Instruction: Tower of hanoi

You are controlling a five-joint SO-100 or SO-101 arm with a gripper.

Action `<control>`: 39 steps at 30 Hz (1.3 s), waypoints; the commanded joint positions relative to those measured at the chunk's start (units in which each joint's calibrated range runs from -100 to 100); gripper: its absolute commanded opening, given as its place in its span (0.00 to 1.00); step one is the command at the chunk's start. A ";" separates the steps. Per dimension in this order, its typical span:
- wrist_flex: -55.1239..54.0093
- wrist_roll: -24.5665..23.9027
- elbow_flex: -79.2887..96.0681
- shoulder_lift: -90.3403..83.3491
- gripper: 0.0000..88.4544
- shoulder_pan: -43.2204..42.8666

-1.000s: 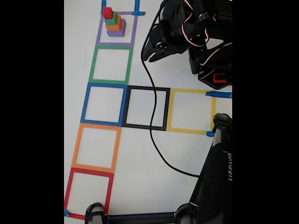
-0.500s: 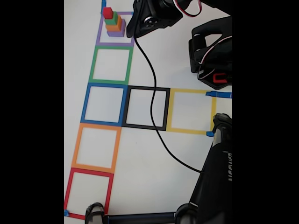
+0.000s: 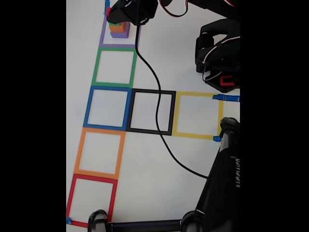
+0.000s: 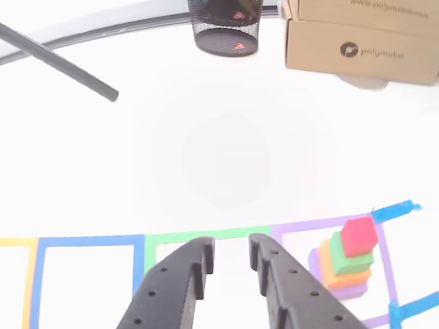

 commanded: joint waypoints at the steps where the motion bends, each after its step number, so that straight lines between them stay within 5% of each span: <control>1: -6.99 12.41 1.04 -1.29 0.02 2.85; 11: -13.95 12.41 10.31 -3.79 0.10 11.47; 14: -17.84 12.41 14.67 -4.19 0.33 15.02; 17: -22.13 12.41 19.04 -4.92 0.44 17.99; 27: -47.55 12.41 36.22 -1.53 0.51 25.38; 39: -70.79 12.41 35.76 19.79 0.54 27.77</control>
